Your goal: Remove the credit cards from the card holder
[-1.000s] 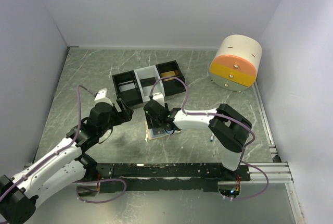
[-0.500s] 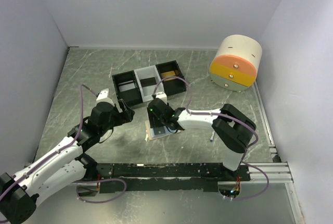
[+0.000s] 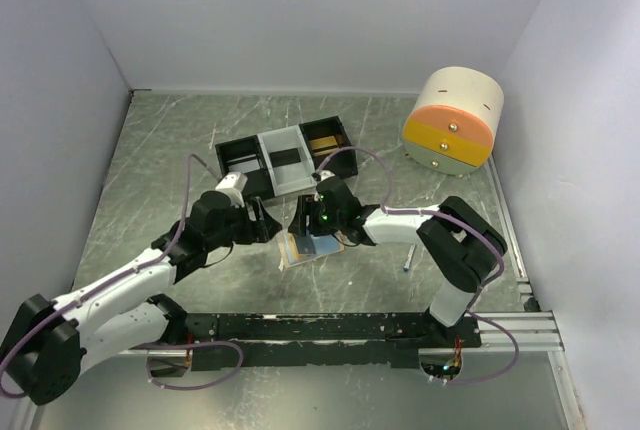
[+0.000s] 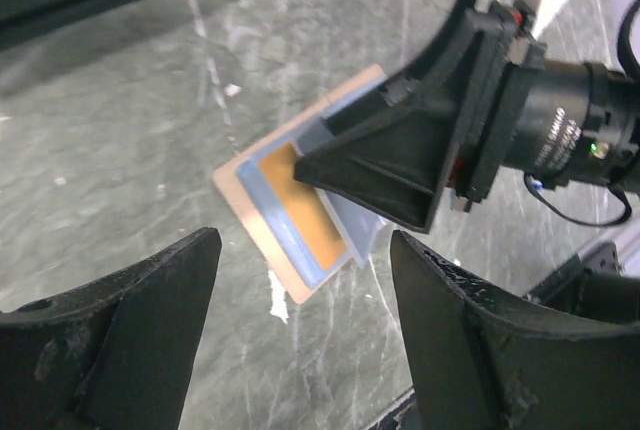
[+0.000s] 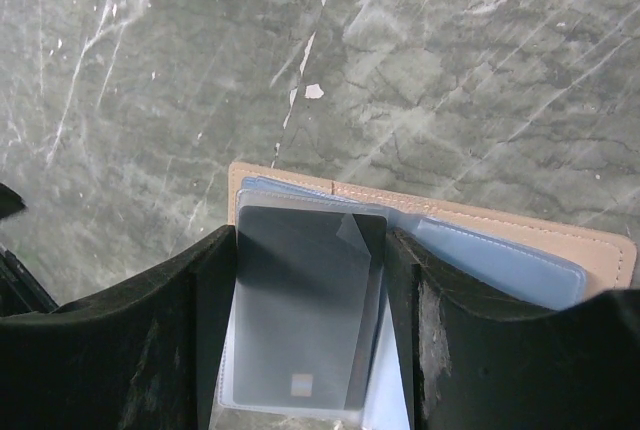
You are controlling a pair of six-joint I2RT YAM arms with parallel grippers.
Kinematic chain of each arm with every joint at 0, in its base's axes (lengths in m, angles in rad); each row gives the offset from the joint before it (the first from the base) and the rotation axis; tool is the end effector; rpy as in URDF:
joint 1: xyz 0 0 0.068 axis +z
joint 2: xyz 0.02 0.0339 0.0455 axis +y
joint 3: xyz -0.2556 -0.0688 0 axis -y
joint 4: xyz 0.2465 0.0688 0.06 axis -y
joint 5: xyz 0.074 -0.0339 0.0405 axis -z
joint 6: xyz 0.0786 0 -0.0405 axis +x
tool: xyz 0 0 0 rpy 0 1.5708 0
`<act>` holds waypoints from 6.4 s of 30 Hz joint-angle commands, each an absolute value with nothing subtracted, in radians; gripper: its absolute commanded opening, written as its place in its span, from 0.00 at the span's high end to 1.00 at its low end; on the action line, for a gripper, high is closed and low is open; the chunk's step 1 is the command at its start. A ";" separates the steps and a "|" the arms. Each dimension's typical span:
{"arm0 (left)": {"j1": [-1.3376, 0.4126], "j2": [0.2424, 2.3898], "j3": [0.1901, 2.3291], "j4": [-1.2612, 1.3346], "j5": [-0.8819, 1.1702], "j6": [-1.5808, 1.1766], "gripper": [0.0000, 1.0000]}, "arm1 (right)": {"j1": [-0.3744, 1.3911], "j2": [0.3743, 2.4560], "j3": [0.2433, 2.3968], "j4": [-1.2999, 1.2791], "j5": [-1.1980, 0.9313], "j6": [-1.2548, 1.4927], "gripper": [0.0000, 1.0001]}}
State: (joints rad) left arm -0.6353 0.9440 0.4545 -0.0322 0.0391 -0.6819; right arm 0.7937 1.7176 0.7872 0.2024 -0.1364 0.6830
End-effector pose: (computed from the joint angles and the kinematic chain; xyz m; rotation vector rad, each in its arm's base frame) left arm 0.1979 -0.1497 0.1815 -0.0264 2.2039 -0.8145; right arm 0.2491 0.2685 0.1035 -0.2118 2.4581 0.8686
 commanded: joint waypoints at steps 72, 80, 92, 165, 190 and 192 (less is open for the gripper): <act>-0.825 1.502 0.518 0.549 0.230 -0.854 0.46 | 0.758 1.497 0.698 -0.023 -0.028 0.732 0.24; -0.864 1.535 0.589 0.506 0.266 -0.795 0.43 | 0.734 1.391 0.651 -0.081 0.110 0.786 0.25; -0.896 1.604 0.628 0.501 0.294 -0.783 0.37 | 0.715 1.305 0.612 -0.083 0.139 0.813 0.27; -0.926 1.410 0.598 0.137 -0.060 -0.797 0.46 | 0.661 1.571 0.497 0.306 -0.276 0.836 0.72; -0.931 1.543 0.680 -0.040 -0.159 -0.736 0.60 | 0.615 1.636 0.434 0.439 -0.337 0.888 0.82; -0.931 1.563 0.698 -0.055 -0.160 -0.733 0.59 | 0.615 1.641 0.434 0.446 -0.341 0.890 0.82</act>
State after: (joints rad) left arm -0.9268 1.5246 0.6754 0.0395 -0.1200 -0.7635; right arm 0.6209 1.6028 0.4603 0.4717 -0.3550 0.8944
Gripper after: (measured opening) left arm 0.402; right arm 0.180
